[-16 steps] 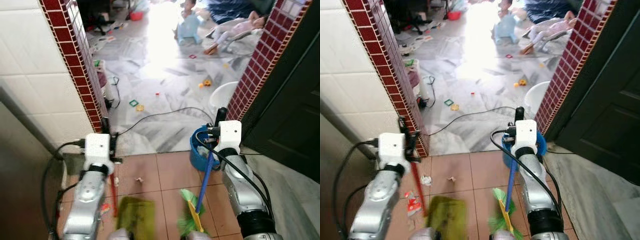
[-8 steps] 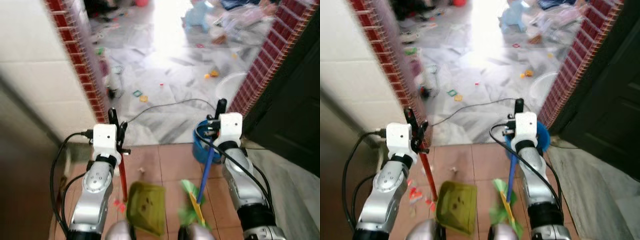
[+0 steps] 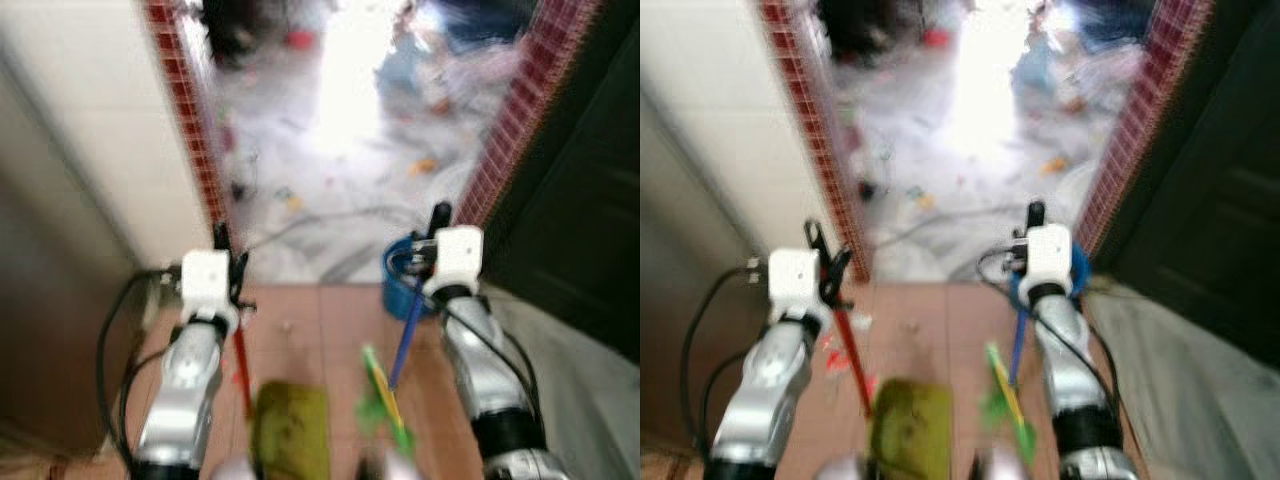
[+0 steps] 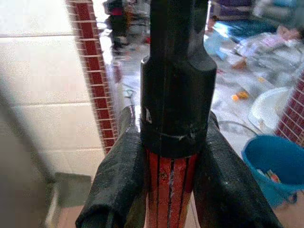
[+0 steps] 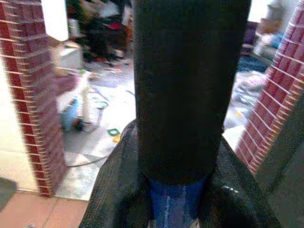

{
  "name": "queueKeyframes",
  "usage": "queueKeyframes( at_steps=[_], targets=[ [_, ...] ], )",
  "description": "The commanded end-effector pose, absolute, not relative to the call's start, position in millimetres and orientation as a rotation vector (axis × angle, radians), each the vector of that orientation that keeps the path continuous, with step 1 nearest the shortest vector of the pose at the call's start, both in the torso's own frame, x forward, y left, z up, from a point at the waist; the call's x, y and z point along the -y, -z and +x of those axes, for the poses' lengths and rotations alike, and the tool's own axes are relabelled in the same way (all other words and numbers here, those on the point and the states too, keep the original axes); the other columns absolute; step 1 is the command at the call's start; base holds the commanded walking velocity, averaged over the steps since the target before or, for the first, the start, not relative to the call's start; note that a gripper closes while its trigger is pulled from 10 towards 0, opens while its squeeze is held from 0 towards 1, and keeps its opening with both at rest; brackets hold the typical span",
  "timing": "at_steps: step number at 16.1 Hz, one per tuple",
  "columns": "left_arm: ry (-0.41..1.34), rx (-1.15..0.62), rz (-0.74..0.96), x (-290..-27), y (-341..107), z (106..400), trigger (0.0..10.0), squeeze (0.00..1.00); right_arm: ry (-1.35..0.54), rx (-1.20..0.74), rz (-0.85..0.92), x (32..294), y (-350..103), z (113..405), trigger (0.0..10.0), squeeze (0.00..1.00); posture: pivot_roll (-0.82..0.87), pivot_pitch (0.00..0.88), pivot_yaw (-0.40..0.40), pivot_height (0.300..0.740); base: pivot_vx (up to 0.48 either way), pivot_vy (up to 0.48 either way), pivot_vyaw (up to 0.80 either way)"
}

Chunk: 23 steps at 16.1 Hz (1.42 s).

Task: Sweep floor

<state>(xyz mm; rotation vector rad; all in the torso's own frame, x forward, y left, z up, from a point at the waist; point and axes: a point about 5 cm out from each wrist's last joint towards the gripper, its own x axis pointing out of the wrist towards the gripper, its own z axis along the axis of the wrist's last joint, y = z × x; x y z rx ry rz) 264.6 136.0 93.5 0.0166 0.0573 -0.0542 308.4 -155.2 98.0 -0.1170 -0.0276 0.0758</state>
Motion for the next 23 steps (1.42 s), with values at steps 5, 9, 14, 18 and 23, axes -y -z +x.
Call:
queueKeyframes(
  at_steps=[5,9,14,18,23],
  targets=[
    [-0.017,-0.008,0.035,-147.8,-100.7,268.6,10.0,0.0,-0.09,0.036,-0.115,151.2,-96.9,307.1,10.0,0.0,-0.05,0.0,0.028,0.74,0.0,0.0,0.0],
    [-0.041,0.001,0.04,-152.9,-103.5,269.9,10.0,0.0,-0.094,0.04,-0.123,151.4,-98.2,308.7,10.0,0.0,-0.06,0.0,0.026,0.74,0.0,0.0,0.79],
    [-0.115,0.011,0.062,-161.9,-106.0,271.8,10.0,0.0,-0.098,0.048,-0.132,150.5,-100.1,309.6,10.0,0.0,-0.06,0.0,0.028,0.74,0.0,0.0,0.78],
    [-0.121,0.021,0.058,-162.5,-108.9,275.2,10.0,0.0,-0.1,0.052,-0.139,150.4,-100.8,310.1,10.0,0.0,-0.06,0.0,0.027,0.74,0.0,0.0,0.77],
    [-0.164,0.022,0.062,-166.4,-110.0,274.4,10.0,0.0,-0.105,0.07,-0.18,151.7,-103.4,310.3,10.0,0.0,-0.06,0.0,0.028,0.74,0.0,0.0,0.77]
  ],
)
